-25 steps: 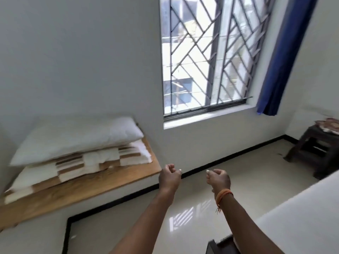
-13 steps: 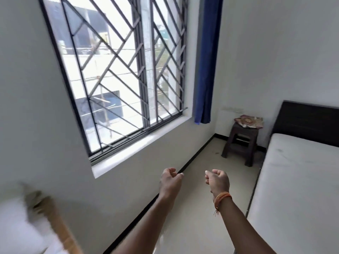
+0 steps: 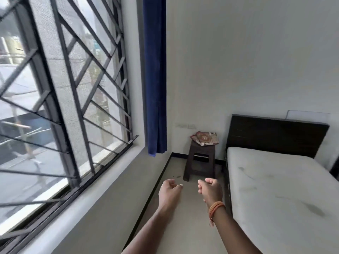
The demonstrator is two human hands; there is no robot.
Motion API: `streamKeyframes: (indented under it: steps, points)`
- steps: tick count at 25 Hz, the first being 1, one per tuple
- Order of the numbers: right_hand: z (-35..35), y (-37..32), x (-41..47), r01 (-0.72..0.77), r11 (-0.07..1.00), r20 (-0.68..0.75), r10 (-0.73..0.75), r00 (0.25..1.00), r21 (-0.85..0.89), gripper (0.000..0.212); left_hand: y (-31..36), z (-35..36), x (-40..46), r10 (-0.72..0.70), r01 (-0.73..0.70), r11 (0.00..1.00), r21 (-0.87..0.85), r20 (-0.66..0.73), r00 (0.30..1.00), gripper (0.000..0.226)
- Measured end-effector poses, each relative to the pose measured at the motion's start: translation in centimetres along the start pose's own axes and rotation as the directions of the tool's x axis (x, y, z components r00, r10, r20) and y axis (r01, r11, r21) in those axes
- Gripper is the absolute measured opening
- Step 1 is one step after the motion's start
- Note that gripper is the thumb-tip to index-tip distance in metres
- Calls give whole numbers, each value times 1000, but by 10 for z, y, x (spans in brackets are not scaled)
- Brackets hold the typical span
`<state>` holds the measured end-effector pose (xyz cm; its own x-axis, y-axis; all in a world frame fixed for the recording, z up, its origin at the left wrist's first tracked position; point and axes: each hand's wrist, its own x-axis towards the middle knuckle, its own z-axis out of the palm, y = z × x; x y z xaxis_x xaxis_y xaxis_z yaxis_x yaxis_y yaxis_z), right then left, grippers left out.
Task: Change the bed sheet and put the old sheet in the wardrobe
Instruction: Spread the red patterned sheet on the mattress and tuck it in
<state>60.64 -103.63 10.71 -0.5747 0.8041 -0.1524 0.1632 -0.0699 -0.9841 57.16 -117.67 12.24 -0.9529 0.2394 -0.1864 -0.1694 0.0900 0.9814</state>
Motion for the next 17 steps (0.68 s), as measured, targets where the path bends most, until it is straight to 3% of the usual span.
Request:
streamKeyframes:
  steps: [10,17]
  points:
    - [86,-103,284,65,998,-261,-56,964,26,25,96,131,338,18,-17,1000,-8,233,972,48]
    - [114,-118,495,30,999,-323,-21,946,23,34,108,246,517,-14,13,1000,5,308,951,33]
